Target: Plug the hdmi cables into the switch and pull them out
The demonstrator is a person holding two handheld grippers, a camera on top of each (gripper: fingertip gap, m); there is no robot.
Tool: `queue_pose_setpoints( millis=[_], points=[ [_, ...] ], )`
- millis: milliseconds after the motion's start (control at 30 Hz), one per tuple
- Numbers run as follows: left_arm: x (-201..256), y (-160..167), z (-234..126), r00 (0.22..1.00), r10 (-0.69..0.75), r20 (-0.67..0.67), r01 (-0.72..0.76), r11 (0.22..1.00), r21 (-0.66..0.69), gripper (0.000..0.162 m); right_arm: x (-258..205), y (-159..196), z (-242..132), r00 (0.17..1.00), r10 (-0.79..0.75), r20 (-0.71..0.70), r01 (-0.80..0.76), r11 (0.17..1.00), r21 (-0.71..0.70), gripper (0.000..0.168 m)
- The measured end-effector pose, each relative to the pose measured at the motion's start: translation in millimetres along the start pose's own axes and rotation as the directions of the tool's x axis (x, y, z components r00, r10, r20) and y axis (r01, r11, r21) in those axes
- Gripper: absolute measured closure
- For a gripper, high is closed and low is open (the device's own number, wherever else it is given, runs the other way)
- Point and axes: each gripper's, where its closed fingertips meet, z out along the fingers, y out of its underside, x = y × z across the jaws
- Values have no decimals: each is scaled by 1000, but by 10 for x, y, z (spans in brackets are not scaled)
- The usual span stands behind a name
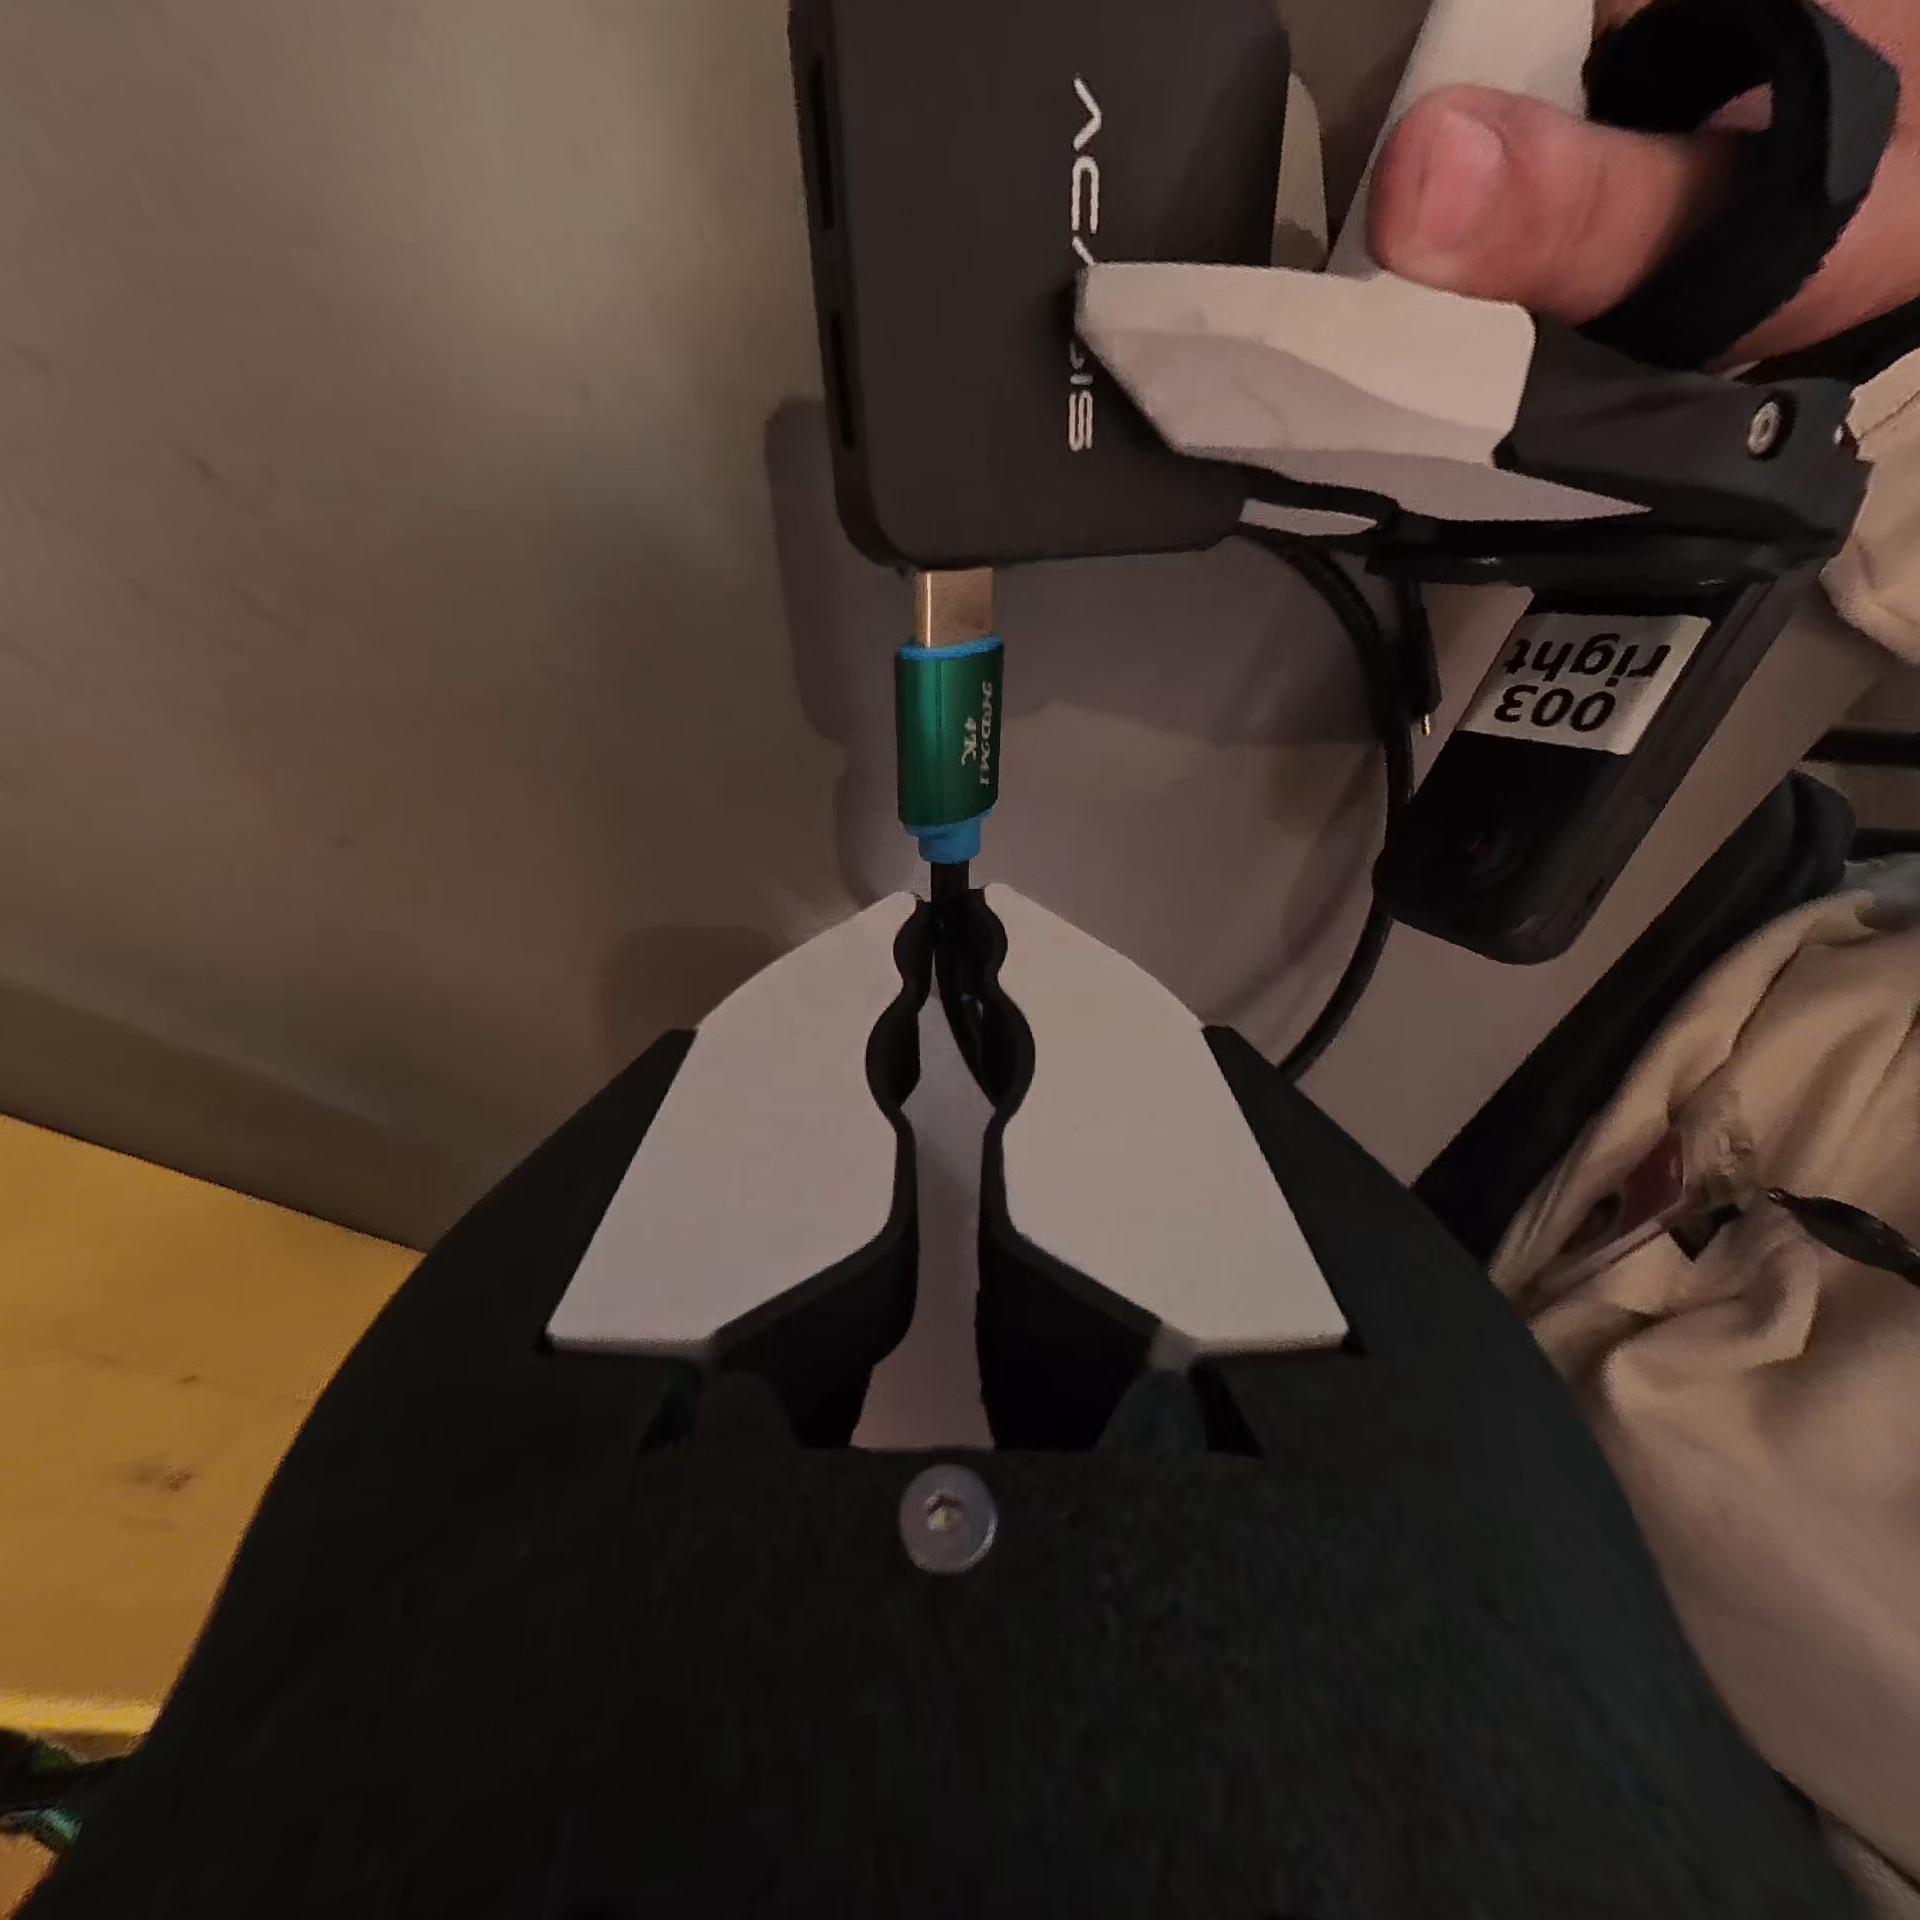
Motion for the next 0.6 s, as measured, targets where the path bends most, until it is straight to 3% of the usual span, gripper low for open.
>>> queue_pose_setpoints(
  millis=[233,600],
  points=[
    [92,-26,24,996,-6,-85,4,1000,-24,156,-11,16,8,1000,-2,7,2,1000,-12,154],
    [180,-100,100,945,-139,-295,157,987,37,156,58,48,-4,1000,23,-18,-23,1000,-18,154]
  ],
)
